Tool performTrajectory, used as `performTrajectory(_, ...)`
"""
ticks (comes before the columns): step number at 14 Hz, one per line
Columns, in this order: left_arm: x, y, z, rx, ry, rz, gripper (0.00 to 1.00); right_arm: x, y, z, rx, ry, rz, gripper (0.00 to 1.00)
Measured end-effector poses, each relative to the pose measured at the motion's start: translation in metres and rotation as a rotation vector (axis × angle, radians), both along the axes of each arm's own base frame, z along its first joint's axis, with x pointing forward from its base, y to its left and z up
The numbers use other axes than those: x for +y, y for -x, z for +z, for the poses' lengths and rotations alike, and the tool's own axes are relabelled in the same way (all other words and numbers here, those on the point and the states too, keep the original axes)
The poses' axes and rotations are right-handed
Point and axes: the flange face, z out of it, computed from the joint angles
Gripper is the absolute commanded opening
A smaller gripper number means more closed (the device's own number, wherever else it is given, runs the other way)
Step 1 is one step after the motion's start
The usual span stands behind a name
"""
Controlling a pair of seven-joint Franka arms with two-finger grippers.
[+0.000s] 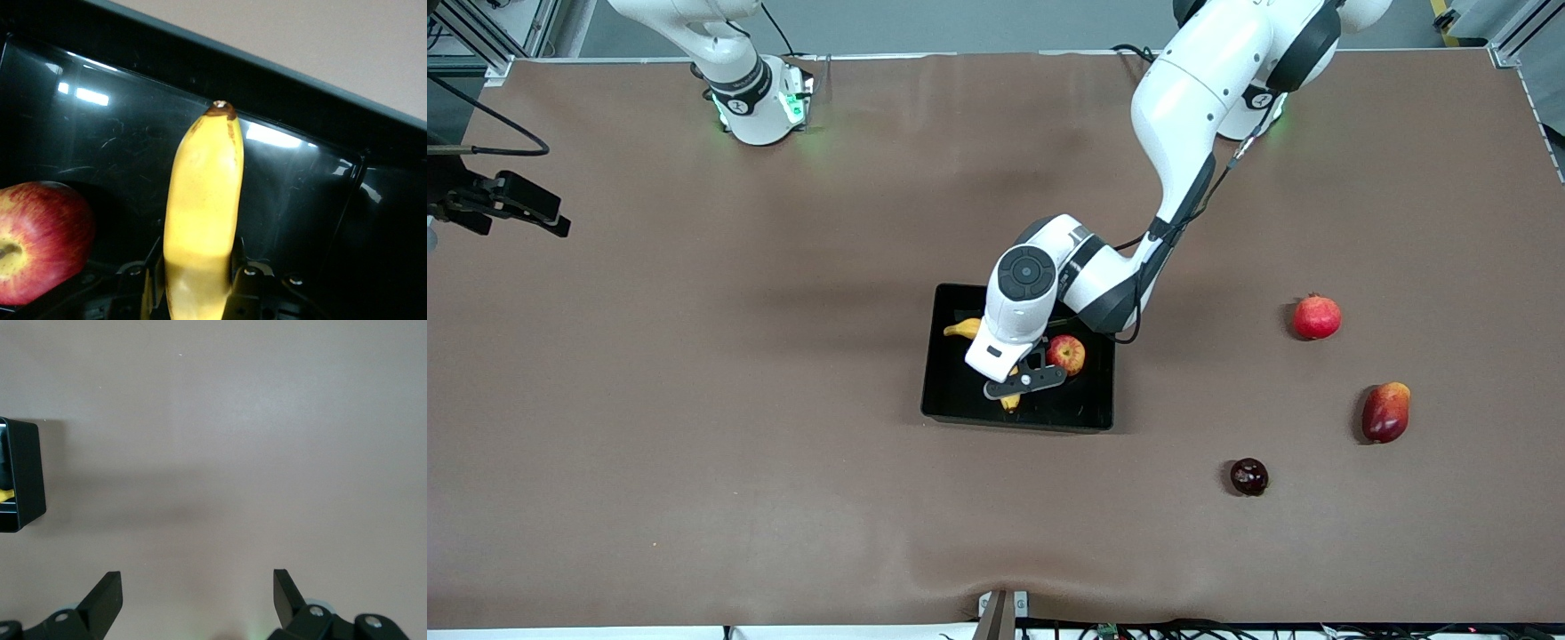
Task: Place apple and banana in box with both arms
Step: 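Lower the banana into the box beside the apple and open the left gripper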
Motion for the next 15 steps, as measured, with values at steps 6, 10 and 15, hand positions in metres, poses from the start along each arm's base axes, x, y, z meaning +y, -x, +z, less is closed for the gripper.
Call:
performTrajectory(6,-0.002,0.003,-0.027,0.002,0.001,-0.003,0.0,0.0,0.0,0.0,0.0,0.0,0.0,1.0)
performTrajectory(10,0.0,0.003,-0.039,0.014,-0.009,-0.002,0.16,0.0,0.0,0.0,0.0,0.0,0.0,1.0)
performTrajectory(15,0.006,-0.004,-0.04,-0.008,-0.024,0.007,1.0,0.0,0.0,0.0,0.0,0.0,0.0,1.0)
